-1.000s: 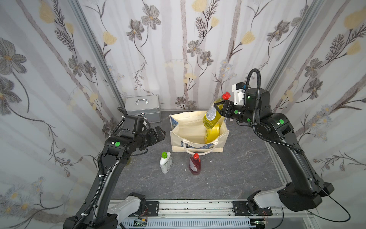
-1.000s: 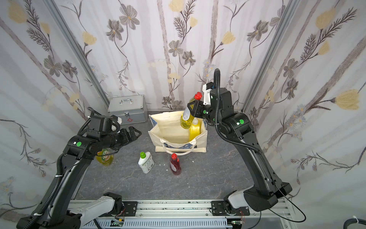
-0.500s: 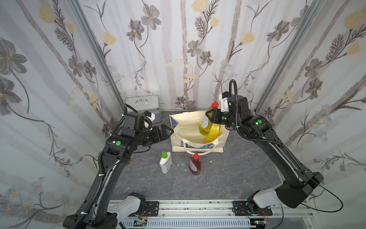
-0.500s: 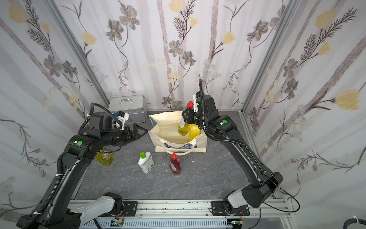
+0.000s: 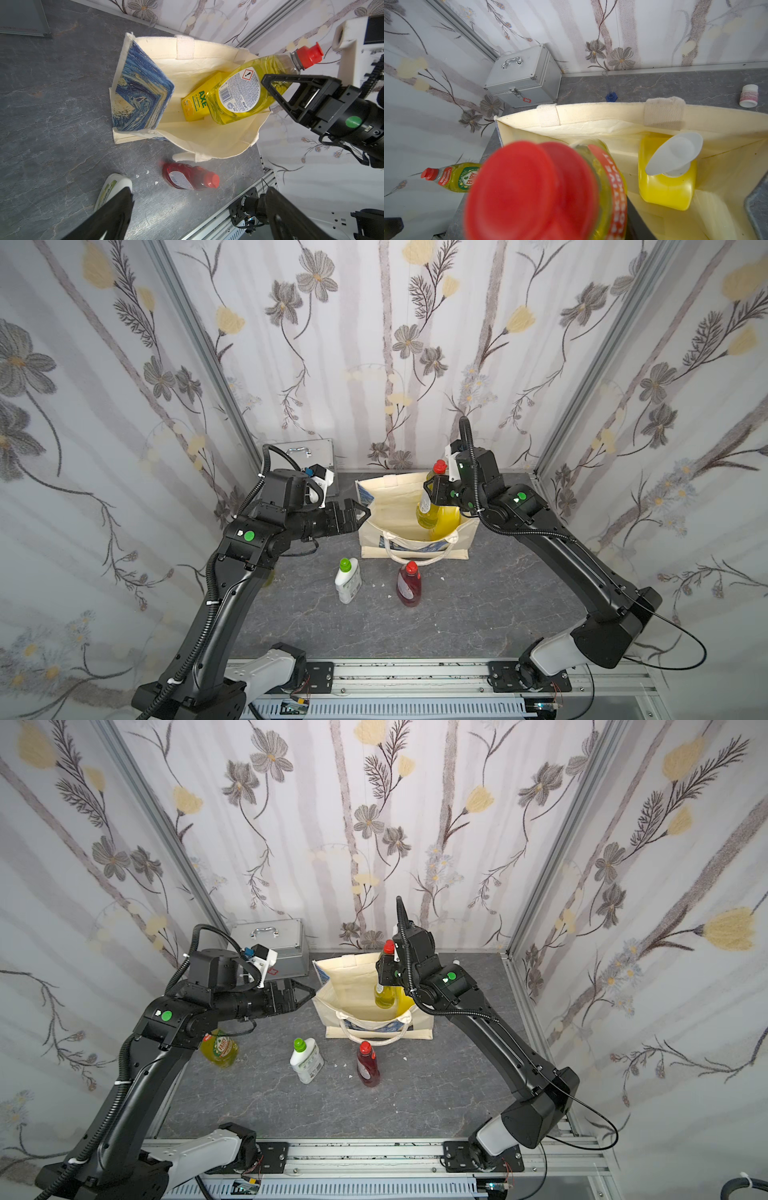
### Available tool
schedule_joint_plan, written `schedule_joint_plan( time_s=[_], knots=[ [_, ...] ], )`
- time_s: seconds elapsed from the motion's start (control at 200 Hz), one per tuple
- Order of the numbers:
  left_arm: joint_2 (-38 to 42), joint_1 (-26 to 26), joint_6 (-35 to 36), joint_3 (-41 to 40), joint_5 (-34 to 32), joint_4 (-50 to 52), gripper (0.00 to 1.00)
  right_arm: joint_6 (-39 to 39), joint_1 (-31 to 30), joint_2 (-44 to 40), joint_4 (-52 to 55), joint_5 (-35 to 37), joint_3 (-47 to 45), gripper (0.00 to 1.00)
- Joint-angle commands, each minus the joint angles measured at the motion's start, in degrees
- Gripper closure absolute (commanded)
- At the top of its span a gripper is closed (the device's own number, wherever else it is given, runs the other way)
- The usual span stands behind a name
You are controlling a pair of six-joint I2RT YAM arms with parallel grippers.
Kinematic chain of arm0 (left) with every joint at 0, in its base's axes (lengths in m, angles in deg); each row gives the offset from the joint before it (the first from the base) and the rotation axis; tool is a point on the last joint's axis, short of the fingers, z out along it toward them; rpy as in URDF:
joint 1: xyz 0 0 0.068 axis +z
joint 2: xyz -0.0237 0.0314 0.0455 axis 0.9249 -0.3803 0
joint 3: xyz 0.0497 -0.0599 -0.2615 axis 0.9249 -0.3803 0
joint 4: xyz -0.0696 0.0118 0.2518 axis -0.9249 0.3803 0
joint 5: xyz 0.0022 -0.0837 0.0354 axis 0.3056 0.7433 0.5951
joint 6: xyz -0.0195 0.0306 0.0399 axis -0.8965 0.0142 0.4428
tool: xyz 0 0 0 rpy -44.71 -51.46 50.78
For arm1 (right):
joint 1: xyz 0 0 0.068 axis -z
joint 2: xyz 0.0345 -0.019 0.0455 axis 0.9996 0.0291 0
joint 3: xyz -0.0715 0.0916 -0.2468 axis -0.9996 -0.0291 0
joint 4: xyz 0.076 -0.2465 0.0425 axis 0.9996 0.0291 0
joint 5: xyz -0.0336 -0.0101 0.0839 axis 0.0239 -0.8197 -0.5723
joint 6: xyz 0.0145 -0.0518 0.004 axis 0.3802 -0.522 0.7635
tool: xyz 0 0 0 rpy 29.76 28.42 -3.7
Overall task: Pack dish soap into the shopping bag
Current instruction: Place the bottle of dish soap in the shopping bag.
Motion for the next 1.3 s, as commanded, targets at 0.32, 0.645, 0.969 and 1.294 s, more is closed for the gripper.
schedule_joint_plan(
  time_s=[0.32, 0.645, 0.969, 1.294],
  knots=[
    [-0.14, -0.01, 1.29, 0.2, -0.51, 0.56, 0.0, 2.44, -2.34, 4.32, -13.59, 7.18, -0.29, 0.56],
    [1.02, -0.05, 2.02, 0.02, -2.73, 2.2, 0.0, 2.47, -3.93, 6.38, -14.84, 11.6, -3.43, 0.56],
    [0.17, 0.07, 1.89, 0.69, -3.61, 2.18, 0.0, 1.5, -4.04, 2.91, -23.24, 11.73, -14.21, 0.56],
    [-1.17, 0.01, 1.67, 2.0, -3.33, 1.89, 0.0, -1.15, -3.98, 3.47, -29.73, 11.62, -19.5, 0.56]
  ],
)
